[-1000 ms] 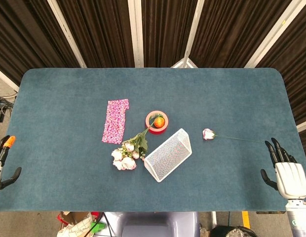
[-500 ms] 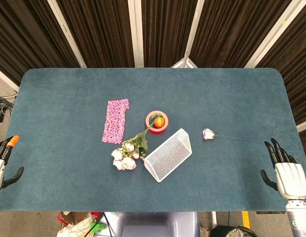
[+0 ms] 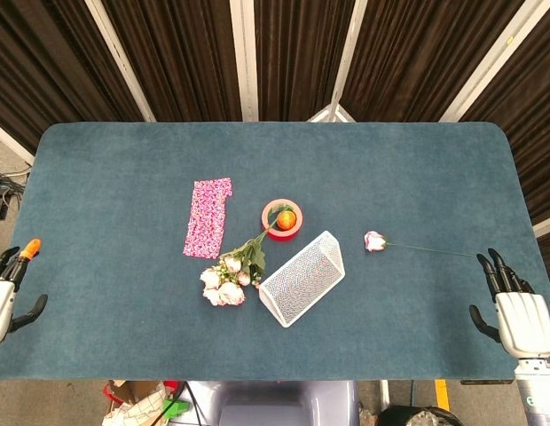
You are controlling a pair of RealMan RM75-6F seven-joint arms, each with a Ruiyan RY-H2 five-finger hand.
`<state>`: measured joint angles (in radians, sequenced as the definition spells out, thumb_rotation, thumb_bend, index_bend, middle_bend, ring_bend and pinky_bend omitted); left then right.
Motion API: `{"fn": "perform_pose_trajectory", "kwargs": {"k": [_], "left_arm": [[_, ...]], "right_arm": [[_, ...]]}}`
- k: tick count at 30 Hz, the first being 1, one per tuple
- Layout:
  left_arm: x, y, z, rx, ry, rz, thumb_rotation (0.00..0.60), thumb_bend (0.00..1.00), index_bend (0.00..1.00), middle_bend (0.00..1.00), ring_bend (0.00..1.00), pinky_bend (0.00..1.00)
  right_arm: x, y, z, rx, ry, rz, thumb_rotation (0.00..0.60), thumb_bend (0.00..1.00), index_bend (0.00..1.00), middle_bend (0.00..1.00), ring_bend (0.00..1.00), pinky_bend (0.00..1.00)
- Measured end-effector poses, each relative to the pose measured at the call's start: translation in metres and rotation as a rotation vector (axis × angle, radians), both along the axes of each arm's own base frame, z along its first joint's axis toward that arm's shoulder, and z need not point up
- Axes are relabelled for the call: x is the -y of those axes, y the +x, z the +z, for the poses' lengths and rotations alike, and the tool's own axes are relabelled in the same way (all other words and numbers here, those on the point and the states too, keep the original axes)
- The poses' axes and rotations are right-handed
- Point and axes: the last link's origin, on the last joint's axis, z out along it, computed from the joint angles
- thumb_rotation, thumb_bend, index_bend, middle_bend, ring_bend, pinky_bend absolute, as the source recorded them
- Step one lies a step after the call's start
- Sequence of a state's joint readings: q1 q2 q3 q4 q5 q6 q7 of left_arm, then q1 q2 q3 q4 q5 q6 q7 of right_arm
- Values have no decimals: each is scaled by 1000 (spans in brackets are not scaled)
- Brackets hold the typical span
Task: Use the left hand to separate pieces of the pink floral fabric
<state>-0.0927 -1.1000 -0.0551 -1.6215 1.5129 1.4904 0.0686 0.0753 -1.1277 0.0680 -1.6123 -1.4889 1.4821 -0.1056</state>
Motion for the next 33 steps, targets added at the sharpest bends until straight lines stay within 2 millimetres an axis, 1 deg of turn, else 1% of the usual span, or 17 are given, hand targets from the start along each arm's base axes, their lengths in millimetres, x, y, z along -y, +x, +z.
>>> {"fn": "perform_pose_trajectory", "kwargs": {"k": [1,3,7,9,12,15,21,25,33], "left_arm": [[-6,2,-2,-13,-9,-6,600,533,69,427,365,386],[-15,5,-5,-30,-30,-16,600,567,68,490,410,415],[-35,21,-15,-66,-101,-51,600,628,68,597,497,456],[-42,29,-20,-78,-138,-61,600,688,68,685,576,496],[-52,40,-29,-99,-201,-66,600,792,66,780,675,575],[-63,49,-39,-122,-263,-60,600,865,52,800,713,623],[-86,70,-58,-153,-354,-29,600,990,0,821,763,646],[-97,84,-71,-177,-409,-17,600,1000,0,827,771,649],[-112,105,-102,-177,-514,14,600,1000,0,827,774,653]], "right_arm": [[0,0,0,1,0,0,600,379,0,63,184,340],[0,0,0,2,0,0,600,378,0,63,184,340],[1,0,0,0,4,-1,600,378,0,64,184,340],[1,0,0,1,4,-2,600,379,0,64,184,340],[1,-1,0,1,4,-4,600,379,0,63,184,340],[1,-1,0,1,4,-6,600,379,0,64,184,340],[2,-2,-1,-4,6,-11,600,379,0,64,184,340],[3,-2,-1,-5,6,-14,600,379,0,63,184,340],[3,-3,1,-1,-2,-19,600,379,0,63,184,340]]}}
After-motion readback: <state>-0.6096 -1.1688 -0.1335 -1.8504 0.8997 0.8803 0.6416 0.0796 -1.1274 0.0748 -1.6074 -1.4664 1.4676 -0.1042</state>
